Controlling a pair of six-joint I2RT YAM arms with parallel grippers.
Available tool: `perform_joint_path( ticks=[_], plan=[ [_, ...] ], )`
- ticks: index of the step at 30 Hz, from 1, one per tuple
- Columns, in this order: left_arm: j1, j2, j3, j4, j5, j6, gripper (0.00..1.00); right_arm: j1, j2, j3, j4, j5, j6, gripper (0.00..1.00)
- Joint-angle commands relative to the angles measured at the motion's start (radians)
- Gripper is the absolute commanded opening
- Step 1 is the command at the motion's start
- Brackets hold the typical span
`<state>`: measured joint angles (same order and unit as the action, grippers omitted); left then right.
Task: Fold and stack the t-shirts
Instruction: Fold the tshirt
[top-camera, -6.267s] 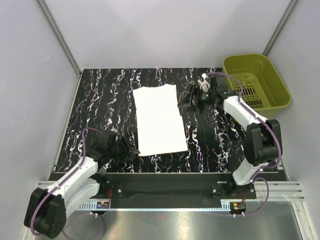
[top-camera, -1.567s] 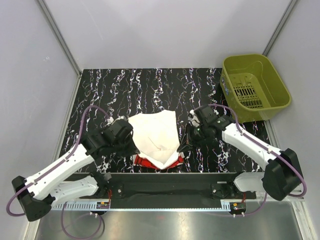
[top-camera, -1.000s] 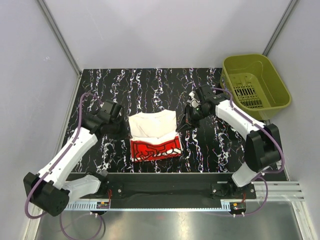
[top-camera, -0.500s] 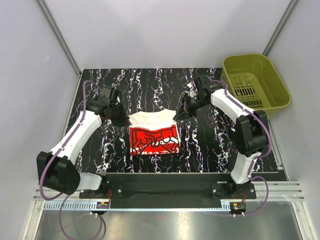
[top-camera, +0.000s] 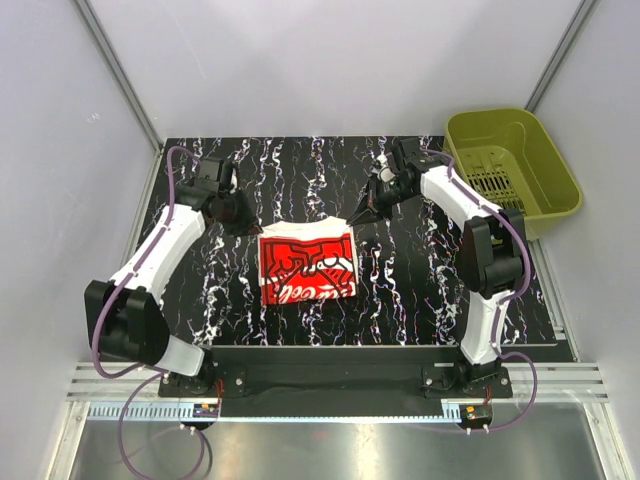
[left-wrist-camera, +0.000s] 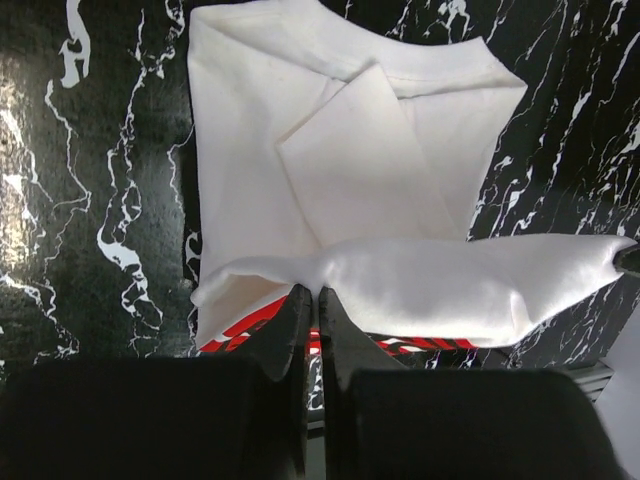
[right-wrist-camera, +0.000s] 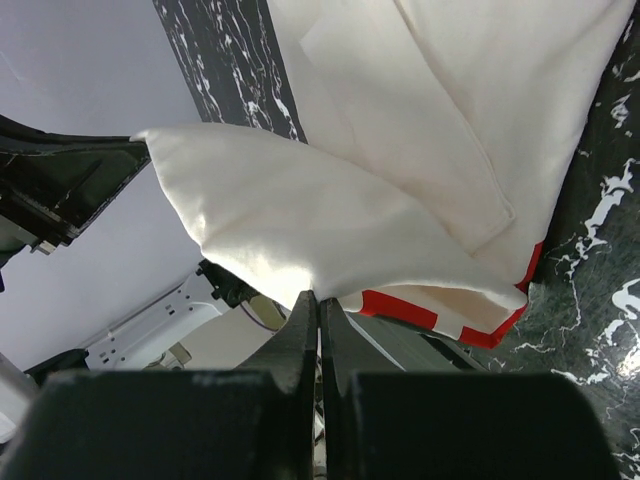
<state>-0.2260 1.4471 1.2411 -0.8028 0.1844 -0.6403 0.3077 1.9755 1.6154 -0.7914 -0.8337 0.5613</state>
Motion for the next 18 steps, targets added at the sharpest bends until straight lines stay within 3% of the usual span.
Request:
perform_joint_path(
  ticks=[1,18],
  plan=[
    [0.017,0.027,0.06,0.071,0.039,0.03,0.0,-0.018,0.022,0.064,0.0,-0.053,-0.014,0.0],
    [0.089,0.176,0.09,0.143,0.05,0.045,0.0,-0.028,0.278,0.36,-0.008,-0.099,-0.055,0.0]
  ],
)
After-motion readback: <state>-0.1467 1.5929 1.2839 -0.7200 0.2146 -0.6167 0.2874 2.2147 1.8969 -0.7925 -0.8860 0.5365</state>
